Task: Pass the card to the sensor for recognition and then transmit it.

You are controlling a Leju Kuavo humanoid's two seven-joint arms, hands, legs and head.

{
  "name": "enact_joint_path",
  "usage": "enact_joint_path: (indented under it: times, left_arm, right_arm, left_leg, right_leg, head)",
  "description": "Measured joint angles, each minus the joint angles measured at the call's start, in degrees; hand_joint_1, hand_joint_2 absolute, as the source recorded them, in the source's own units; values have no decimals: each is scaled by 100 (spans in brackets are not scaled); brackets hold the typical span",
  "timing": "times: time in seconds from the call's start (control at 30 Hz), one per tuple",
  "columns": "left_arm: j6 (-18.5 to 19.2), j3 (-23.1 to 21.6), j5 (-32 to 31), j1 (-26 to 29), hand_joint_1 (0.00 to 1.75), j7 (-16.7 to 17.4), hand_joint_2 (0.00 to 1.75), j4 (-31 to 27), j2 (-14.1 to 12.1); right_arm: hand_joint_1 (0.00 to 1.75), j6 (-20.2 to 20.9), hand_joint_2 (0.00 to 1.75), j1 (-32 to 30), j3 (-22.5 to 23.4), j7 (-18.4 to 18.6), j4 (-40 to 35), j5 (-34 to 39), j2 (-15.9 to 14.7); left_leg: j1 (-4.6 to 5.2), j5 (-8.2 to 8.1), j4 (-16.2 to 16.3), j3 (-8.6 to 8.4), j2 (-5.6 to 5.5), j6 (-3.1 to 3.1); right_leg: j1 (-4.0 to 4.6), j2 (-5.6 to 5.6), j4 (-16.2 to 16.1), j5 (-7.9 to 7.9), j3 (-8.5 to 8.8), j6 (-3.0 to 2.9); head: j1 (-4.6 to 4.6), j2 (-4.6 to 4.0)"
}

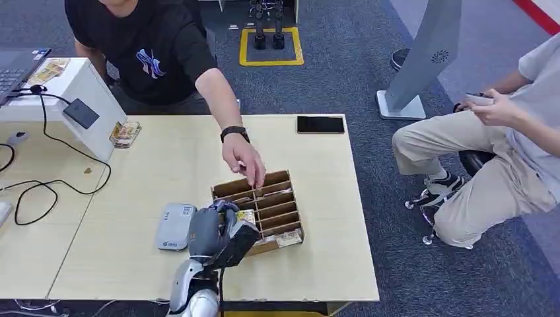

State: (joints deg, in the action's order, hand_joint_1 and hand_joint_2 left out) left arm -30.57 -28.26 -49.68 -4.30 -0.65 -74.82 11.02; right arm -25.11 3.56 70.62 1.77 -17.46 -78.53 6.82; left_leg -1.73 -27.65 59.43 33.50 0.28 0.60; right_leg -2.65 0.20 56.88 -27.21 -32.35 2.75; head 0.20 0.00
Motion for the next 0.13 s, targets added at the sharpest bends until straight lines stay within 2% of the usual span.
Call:
enact_joint_path:
  times: [0.07, 0.13]
  left_arm:
    - [153, 0, 210, -37, 175, 65, 175, 0, 0]
    - [355, 2, 673, -81, 175, 70, 175, 0, 0]
  right_arm:
    - [0, -2, 175, 1, -2, 2, 0, 0, 2]
    - [0, -11, 175, 0, -2, 26, 0, -4, 7]
  left_leg:
    - [0, 0, 0, 0, 0, 0]
    - [0, 0, 0, 0, -2, 0]
  right_leg:
    - [0, 0, 0, 0, 0, 0]
    - [0, -3, 0, 0, 2, 0]
  head:
    - [0, 0]
    - [0, 0]
